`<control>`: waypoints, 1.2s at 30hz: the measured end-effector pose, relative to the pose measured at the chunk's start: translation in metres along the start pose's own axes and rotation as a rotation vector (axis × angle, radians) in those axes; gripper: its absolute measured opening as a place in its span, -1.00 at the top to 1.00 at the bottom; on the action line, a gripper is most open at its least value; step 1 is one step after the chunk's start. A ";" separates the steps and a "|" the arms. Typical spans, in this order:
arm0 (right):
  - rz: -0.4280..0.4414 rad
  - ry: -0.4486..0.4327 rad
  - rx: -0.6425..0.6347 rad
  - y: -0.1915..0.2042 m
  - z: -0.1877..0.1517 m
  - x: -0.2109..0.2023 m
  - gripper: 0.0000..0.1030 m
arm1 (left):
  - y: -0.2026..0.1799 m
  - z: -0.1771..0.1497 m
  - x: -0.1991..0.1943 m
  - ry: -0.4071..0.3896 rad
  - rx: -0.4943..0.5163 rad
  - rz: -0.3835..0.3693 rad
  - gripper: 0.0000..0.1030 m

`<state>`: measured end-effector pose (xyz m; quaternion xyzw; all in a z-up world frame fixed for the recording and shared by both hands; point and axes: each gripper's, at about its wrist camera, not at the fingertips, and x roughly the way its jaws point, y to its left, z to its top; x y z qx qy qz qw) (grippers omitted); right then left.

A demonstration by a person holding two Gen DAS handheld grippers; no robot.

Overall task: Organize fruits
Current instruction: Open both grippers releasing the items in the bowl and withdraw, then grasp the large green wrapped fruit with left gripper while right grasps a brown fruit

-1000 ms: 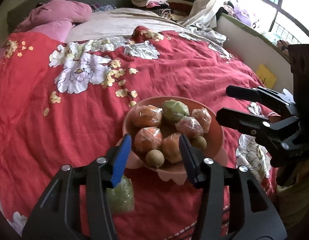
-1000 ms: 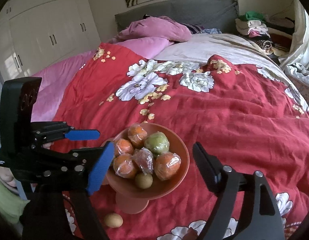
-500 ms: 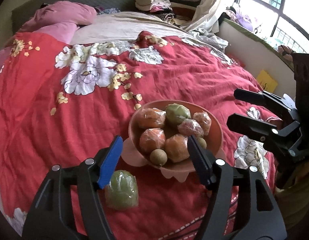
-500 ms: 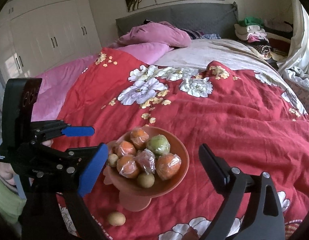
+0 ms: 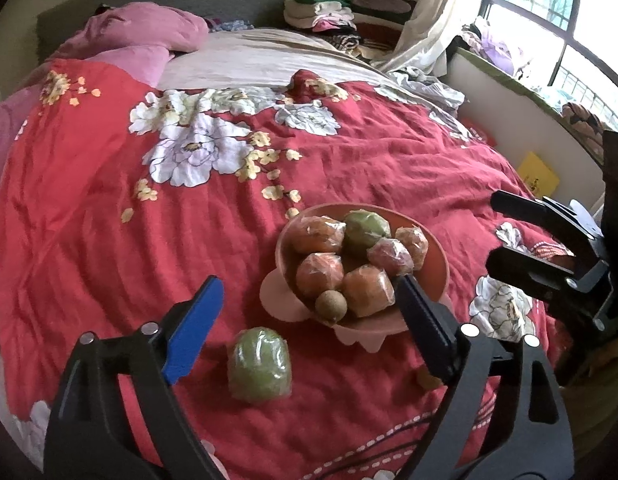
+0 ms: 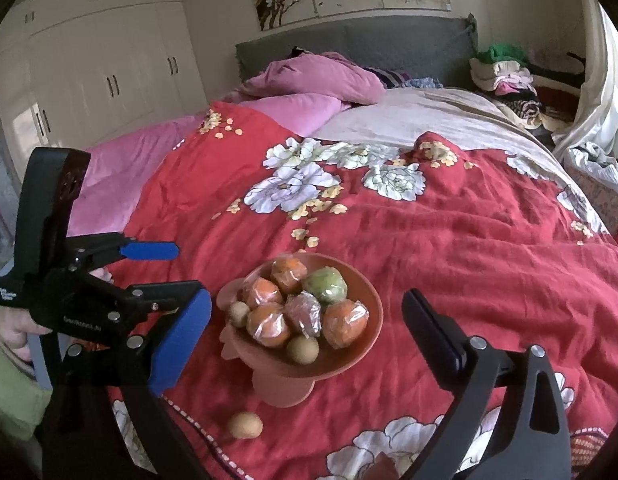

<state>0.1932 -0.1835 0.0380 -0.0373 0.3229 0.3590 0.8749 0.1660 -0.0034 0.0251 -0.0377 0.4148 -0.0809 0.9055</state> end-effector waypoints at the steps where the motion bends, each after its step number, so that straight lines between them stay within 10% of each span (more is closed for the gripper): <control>1: 0.001 -0.001 -0.003 0.002 -0.001 -0.001 -0.87 | 0.001 -0.001 -0.001 0.000 -0.002 0.003 -0.68; 36: -0.018 0.113 -0.073 0.041 -0.048 0.008 -0.89 | 0.026 -0.045 -0.019 0.024 -0.032 0.062 -0.81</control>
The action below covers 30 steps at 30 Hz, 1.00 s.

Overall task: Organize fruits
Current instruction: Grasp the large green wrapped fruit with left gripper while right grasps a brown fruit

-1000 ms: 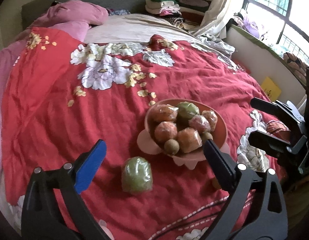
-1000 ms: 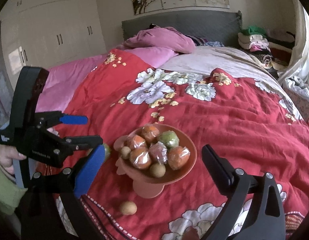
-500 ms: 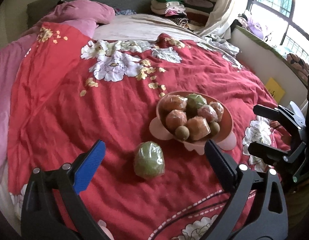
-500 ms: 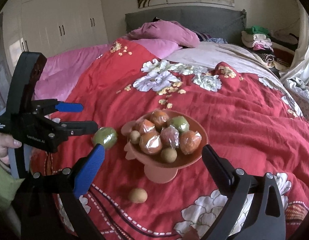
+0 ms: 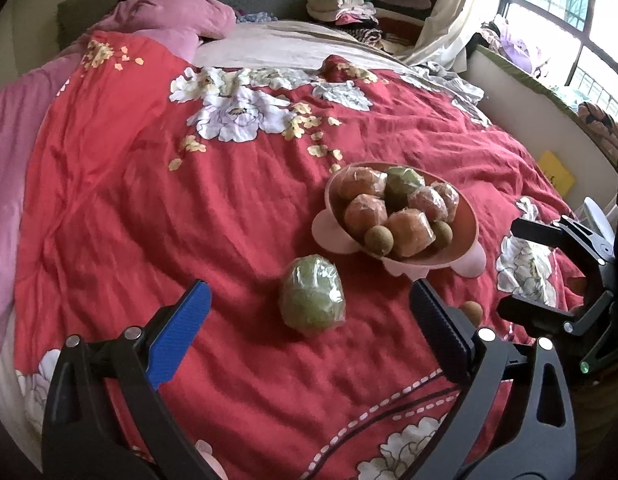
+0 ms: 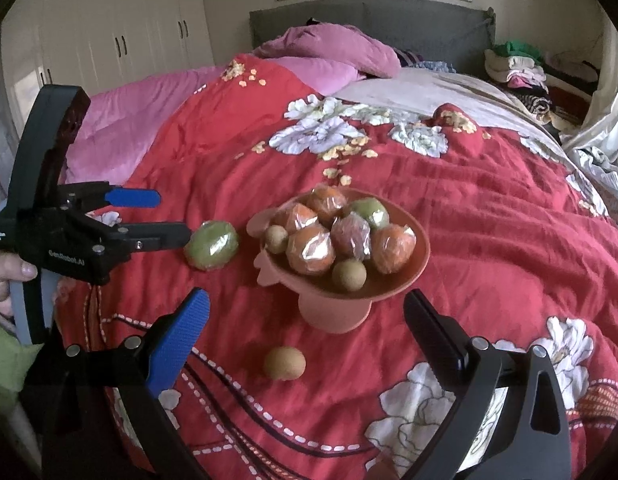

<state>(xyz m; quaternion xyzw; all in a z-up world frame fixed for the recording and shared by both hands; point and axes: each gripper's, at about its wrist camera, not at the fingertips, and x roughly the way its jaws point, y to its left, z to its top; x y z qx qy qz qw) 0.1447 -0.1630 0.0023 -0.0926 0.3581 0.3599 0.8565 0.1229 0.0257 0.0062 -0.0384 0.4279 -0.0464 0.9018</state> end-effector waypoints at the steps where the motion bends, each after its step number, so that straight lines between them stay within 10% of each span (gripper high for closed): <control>1: -0.003 0.006 -0.003 0.001 -0.002 0.001 -0.89 | 0.001 -0.001 0.000 0.002 -0.001 0.001 -0.81; 19: -0.006 0.089 -0.007 0.010 -0.025 0.016 -0.86 | 0.008 -0.017 0.013 0.037 -0.015 -0.003 -0.81; 30: -0.002 0.148 -0.038 0.015 -0.034 0.032 0.12 | 0.013 -0.020 0.023 0.044 -0.032 -0.021 -0.80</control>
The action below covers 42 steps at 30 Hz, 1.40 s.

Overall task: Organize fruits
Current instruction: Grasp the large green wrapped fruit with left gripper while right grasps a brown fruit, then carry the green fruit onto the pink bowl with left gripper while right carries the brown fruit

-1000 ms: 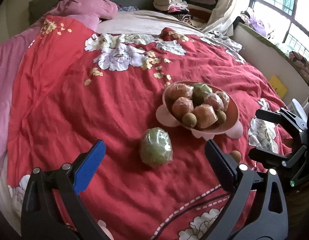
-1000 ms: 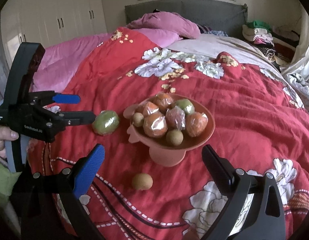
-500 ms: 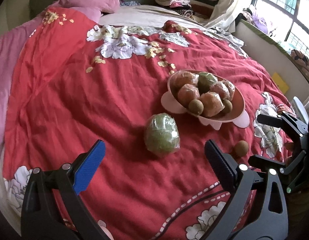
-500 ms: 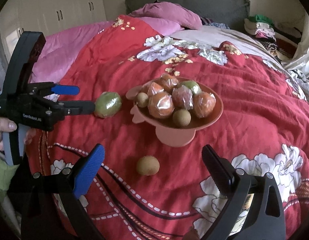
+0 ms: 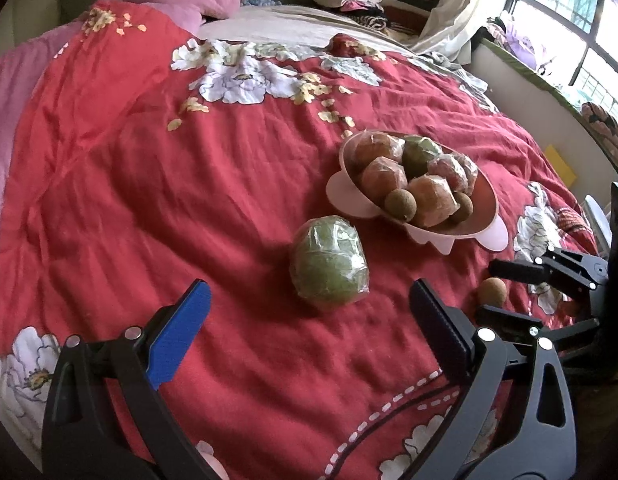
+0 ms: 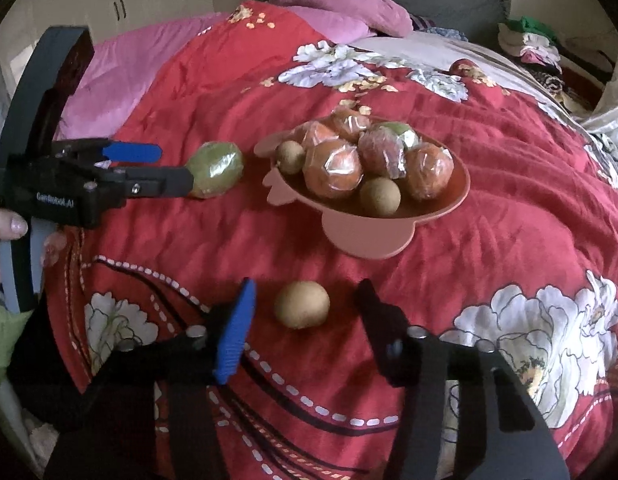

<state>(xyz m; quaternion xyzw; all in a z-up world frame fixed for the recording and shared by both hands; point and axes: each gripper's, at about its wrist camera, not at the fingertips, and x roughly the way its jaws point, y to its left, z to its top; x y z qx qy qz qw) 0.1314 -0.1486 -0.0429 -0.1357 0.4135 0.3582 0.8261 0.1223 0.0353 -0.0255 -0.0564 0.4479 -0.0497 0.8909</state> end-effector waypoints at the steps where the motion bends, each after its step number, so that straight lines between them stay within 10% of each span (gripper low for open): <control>1: -0.002 0.003 -0.008 0.001 0.000 0.001 0.23 | 0.001 0.000 0.001 0.000 -0.002 -0.002 -0.77; 19: 0.091 -0.026 -0.078 0.021 0.003 -0.010 0.50 | 0.000 0.008 0.031 0.020 0.016 -0.051 0.30; 42: 0.074 -0.145 0.014 -0.012 0.021 -0.041 0.50 | -0.046 0.032 -0.005 -0.046 0.098 -0.122 0.30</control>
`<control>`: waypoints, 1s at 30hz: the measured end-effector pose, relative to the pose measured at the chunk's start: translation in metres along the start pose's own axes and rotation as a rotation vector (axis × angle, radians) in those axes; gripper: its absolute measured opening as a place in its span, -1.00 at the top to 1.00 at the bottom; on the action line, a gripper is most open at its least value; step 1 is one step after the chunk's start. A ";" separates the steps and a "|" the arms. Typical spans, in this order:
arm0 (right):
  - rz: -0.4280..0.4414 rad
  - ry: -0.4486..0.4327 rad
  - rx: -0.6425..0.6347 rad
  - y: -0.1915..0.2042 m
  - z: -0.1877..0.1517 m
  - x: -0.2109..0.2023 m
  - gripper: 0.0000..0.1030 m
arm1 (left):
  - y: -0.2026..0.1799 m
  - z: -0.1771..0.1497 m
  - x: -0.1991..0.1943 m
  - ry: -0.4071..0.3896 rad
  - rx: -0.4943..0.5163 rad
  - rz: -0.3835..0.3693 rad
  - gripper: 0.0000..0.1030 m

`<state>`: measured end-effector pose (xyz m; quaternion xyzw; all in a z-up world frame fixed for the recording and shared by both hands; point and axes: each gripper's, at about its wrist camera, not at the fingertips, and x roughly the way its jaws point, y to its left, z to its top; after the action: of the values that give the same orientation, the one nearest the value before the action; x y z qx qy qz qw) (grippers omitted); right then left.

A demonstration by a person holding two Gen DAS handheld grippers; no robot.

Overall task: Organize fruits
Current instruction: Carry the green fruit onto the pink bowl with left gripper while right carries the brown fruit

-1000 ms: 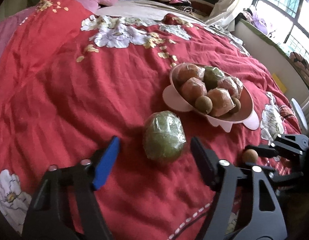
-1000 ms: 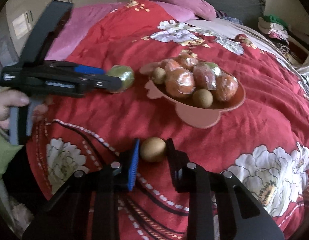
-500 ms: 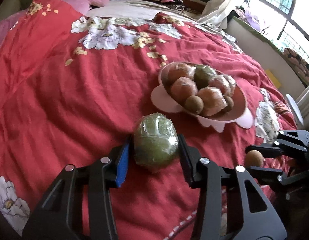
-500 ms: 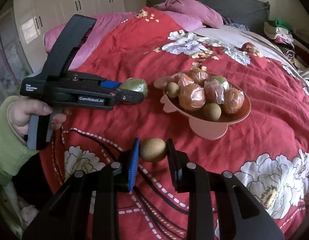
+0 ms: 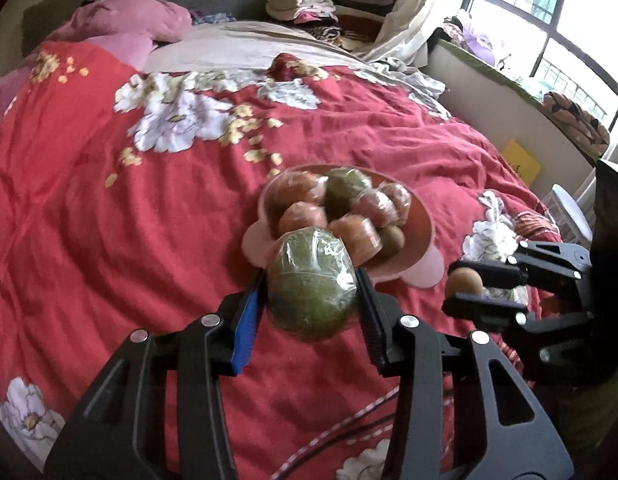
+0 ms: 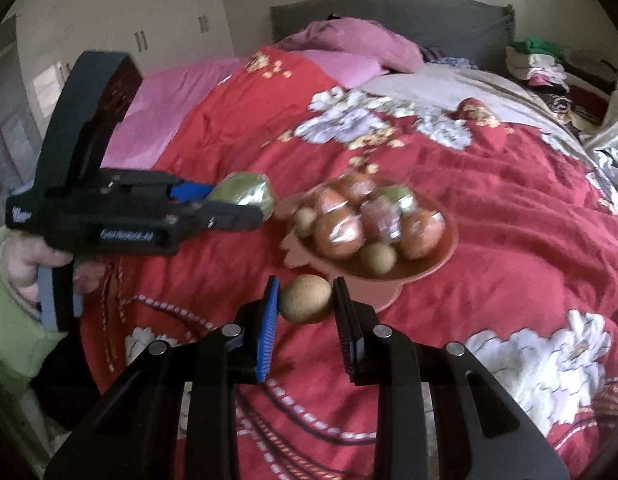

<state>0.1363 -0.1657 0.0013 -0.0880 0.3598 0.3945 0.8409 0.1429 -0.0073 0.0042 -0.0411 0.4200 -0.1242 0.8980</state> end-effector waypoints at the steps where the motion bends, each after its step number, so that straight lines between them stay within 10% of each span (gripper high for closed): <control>1: -0.003 -0.006 0.004 -0.003 0.002 -0.001 0.50 | -0.003 0.003 0.002 -0.001 0.006 -0.004 0.30; 30: -0.081 0.038 -0.008 -0.041 0.025 0.028 0.49 | -0.017 0.044 0.051 0.052 0.023 -0.038 0.30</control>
<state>0.1913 -0.1659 -0.0047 -0.1133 0.3701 0.3600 0.8489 0.2041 -0.0381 -0.0023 -0.0356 0.4408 -0.1468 0.8848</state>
